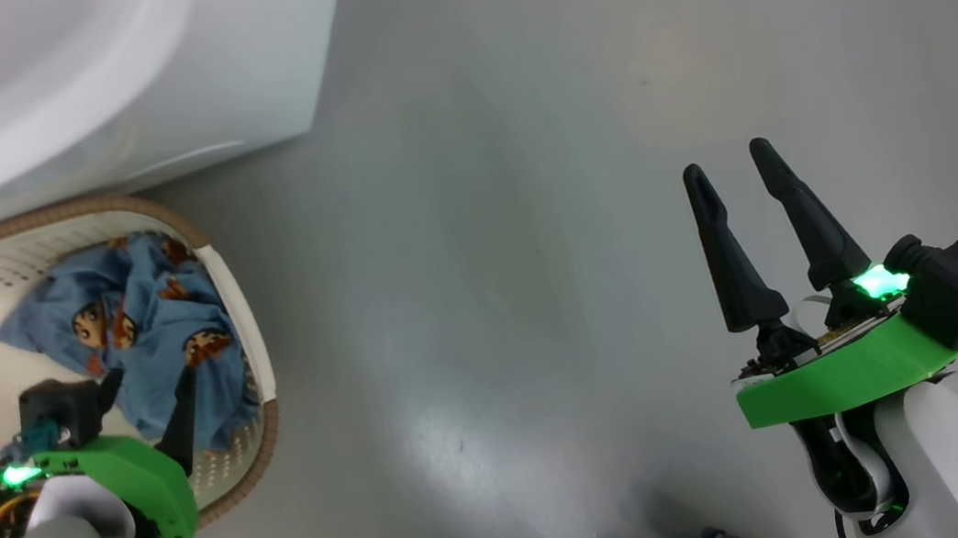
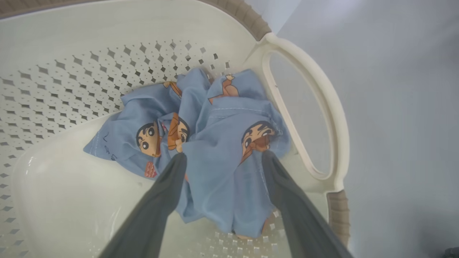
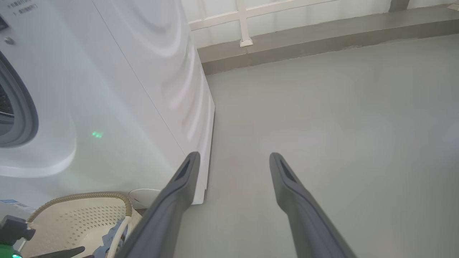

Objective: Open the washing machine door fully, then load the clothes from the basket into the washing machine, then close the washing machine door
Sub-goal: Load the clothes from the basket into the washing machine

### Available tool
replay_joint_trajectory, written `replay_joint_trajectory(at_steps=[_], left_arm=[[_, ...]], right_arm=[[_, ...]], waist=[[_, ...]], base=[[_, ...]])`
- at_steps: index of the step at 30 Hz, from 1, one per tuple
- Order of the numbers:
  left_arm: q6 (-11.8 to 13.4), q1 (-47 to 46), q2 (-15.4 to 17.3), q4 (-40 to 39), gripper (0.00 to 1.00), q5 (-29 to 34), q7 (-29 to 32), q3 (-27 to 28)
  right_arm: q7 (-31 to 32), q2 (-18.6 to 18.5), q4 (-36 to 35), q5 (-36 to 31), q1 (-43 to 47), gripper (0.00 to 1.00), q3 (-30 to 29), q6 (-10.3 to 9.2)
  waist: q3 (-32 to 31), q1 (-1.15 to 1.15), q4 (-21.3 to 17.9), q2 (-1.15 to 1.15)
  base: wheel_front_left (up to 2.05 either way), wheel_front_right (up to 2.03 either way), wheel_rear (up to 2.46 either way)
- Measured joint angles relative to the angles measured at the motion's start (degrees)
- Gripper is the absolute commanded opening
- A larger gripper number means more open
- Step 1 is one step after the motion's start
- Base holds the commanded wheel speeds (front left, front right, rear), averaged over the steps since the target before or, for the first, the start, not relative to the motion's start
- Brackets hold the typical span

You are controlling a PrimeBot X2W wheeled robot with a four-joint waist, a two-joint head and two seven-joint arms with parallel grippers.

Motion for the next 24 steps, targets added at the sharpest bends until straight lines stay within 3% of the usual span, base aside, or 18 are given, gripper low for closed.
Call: replay_joint_trajectory(at_steps=[24], left_arm=[[0.0, -10.73, 6.47, 2.03, 1.0, -11.73, 3.8, -15.08]], right_arm=[[0.0, 1.13, -1.63, -0.05, -2.5, 1.0, 3.22, 0.0]], waist=[[9.39, 0.0, -3.36, 0.0]], base=[[0.0, 0.0, 0.0]])
